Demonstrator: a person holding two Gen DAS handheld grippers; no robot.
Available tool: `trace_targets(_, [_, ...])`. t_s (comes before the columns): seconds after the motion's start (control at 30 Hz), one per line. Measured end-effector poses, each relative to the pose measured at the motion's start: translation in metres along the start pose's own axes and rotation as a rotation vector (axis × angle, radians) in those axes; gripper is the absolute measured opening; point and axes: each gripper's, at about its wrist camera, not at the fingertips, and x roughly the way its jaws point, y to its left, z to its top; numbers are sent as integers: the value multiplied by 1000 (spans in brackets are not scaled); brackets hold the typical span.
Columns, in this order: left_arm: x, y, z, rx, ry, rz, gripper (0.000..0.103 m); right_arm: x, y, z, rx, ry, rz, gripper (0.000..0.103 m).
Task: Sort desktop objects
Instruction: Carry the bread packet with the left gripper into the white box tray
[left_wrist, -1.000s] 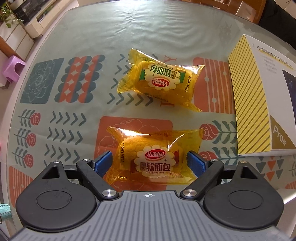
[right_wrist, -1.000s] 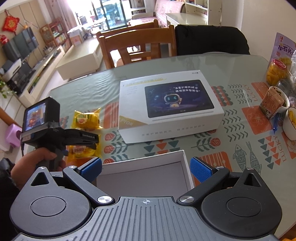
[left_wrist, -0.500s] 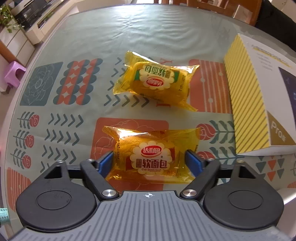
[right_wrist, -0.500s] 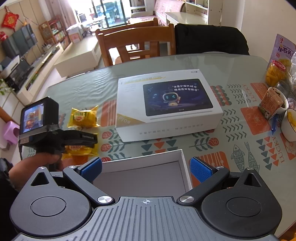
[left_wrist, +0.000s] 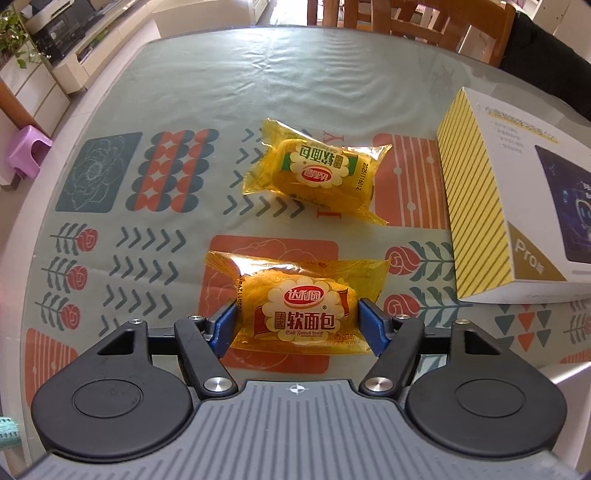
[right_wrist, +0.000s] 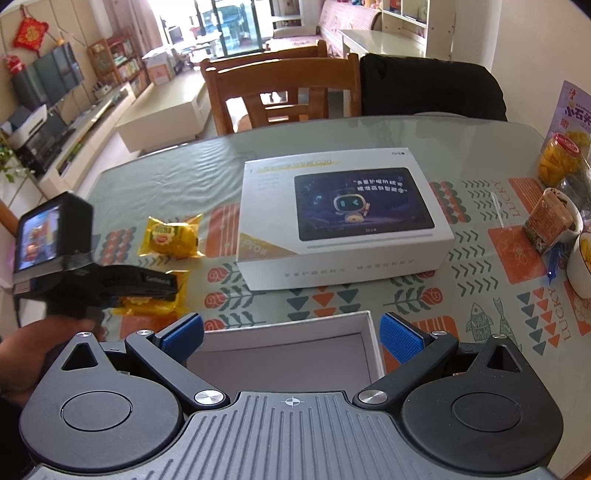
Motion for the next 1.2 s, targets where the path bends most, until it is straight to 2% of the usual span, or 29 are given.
trace_targets(0.73, [-86,26,-52,-70,-95,46,83,2,8,0,-147,-22,64,103])
trace_targets(1.0, [-133,1,-86,-61,-135,-18,84,-17,-10,-22,-159,-23,56,103])
trace_targets(1.2, [-148,-30,-128,-41,-104,-76,84,-31,-24,-38,-167,-23,50,103])
